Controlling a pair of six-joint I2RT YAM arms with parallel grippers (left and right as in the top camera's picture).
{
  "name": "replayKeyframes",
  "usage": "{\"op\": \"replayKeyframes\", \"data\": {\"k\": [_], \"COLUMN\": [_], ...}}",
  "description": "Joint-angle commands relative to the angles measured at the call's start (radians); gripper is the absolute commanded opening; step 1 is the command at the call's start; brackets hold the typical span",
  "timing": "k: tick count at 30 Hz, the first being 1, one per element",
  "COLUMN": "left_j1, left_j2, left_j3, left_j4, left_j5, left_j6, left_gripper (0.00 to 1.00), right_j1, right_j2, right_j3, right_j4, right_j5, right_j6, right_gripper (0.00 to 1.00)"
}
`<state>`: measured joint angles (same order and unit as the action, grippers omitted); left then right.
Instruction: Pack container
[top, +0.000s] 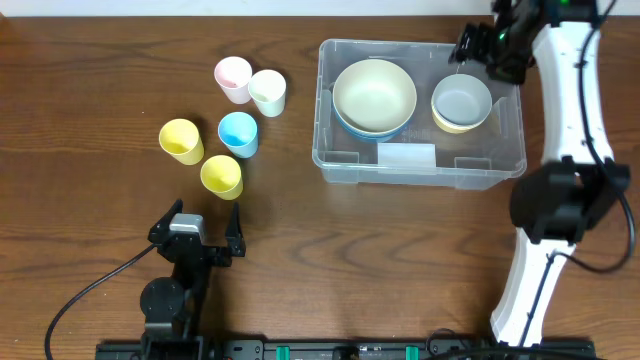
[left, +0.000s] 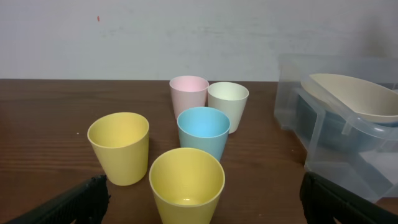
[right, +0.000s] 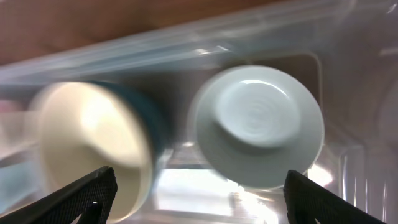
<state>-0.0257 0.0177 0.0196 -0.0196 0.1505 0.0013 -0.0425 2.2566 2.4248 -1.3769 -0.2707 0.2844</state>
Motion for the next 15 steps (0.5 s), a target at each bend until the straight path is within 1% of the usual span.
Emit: {"op": "replayKeyframes", "data": {"k": [1, 3, 4, 6, 12, 15], "left_j1": [0.007, 0.007, 0.007, 0.007, 0.007, 0.007], "left_j2": [0.000, 0.000, 0.000, 0.000, 0.000, 0.000], "left_j3": [-0.015, -0.015, -0.015, -0.015, -0.015, -0.015], "left_j4": [-0.036, -0.036, -0.036, -0.036, -0.036, -0.036], "left_j5": [0.021, 0.021, 0.021, 0.021, 0.021, 0.021], "left_j6": [0.013, 0.013, 0.013, 0.013, 0.013, 0.013], "left_gripper": [0.98, 0.98, 0.98, 0.98, 0.98, 0.98], "right_j1": [-0.034, -0.053, -0.068, -0.095, -0.183, -0.225], "right_j2": [-0.179, -0.240, -0.276, -0.326, -0.425, -0.480], "right_j3": [0.058, 0.058, 0.058, 0.058, 0.058, 0.022], "right_j4": [-0.023, -0.047, -0.071, -0.124, -0.304, -0.322], "right_j5": [0.031, 0.168, 0.251, 0.325, 0.356, 0.323], "right_j6": [0.087, 0.163, 0.199, 0.235, 0.261, 0.195], "right_gripper": [0.87, 0.89, 0.93, 0.98, 0.98, 0.97]}}
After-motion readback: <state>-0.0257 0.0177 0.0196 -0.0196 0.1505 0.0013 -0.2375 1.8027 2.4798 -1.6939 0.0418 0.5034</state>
